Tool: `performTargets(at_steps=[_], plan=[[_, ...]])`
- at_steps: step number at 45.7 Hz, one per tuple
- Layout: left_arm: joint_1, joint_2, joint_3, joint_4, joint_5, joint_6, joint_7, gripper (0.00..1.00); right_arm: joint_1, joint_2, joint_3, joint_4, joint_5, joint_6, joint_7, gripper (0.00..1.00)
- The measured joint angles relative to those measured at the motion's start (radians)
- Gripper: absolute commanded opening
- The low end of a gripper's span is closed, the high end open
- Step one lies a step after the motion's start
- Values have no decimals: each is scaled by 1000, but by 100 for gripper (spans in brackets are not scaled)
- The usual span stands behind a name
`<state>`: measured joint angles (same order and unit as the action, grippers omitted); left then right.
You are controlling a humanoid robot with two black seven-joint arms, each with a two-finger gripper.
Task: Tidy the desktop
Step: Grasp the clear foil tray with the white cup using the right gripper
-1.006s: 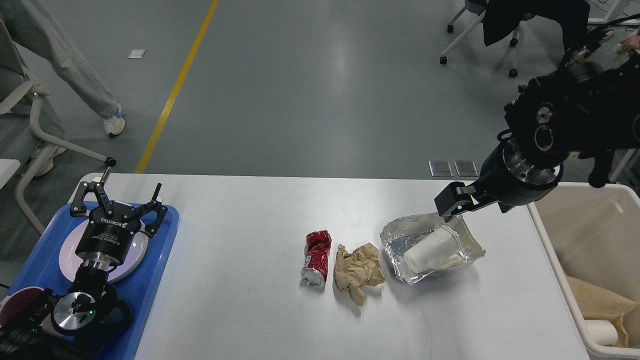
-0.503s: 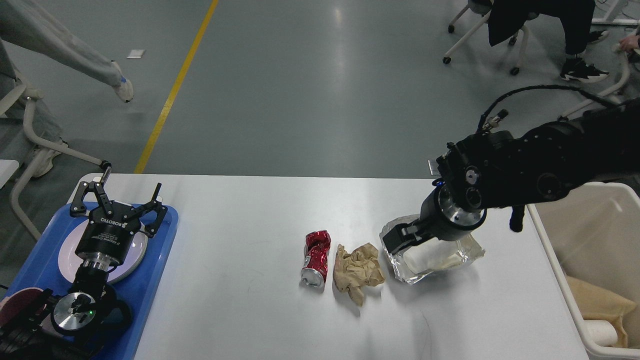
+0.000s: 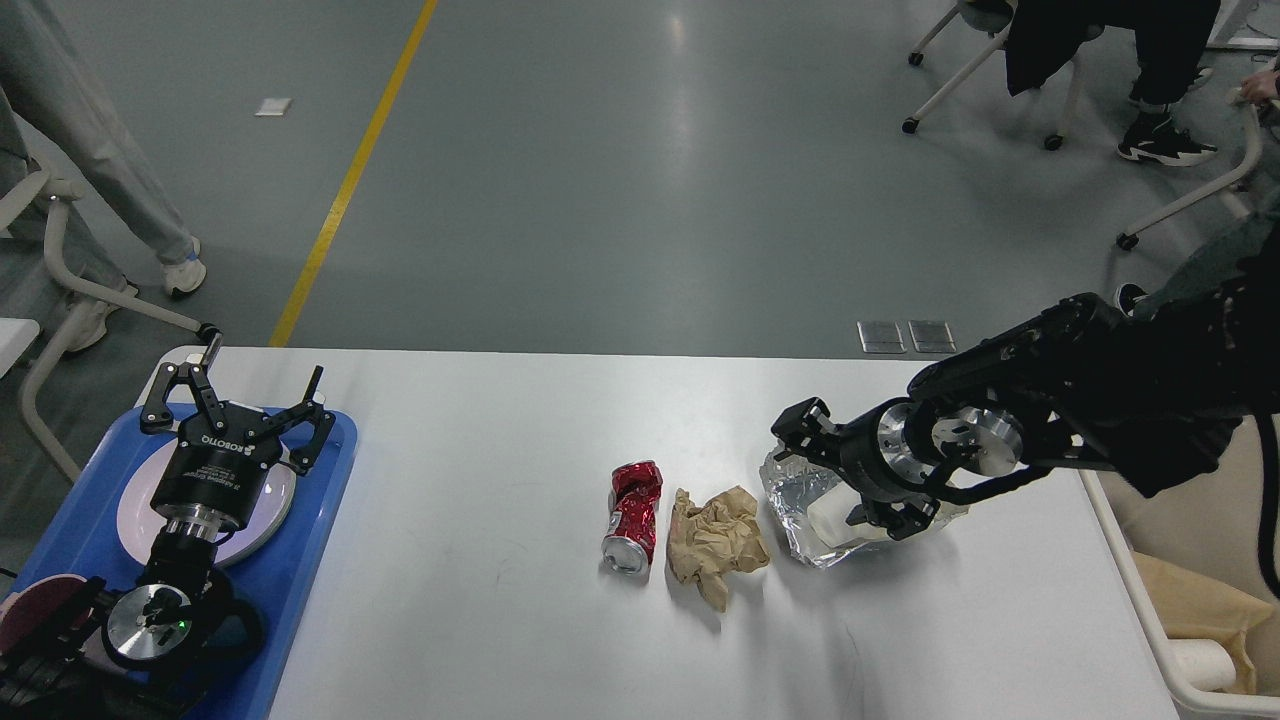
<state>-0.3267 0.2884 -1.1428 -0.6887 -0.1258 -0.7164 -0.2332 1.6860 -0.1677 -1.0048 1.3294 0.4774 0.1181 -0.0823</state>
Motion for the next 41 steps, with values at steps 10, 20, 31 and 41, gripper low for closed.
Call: performTargets(at_steps=[10, 20, 31, 41], plan=[[0, 0, 0, 0, 0, 0, 0, 96, -101, 5, -8, -11, 240, -153, 1, 99], [0, 0, 0, 0, 0, 0, 0, 96, -182, 5, -7, -62, 241, -205, 1, 98], [0, 0, 0, 0, 0, 0, 0, 96, -285, 20, -8, -158, 238, -237, 0, 97], [0, 0, 0, 0, 0, 0, 0, 96, -327, 26, -10, -186, 235, -239, -1, 78]])
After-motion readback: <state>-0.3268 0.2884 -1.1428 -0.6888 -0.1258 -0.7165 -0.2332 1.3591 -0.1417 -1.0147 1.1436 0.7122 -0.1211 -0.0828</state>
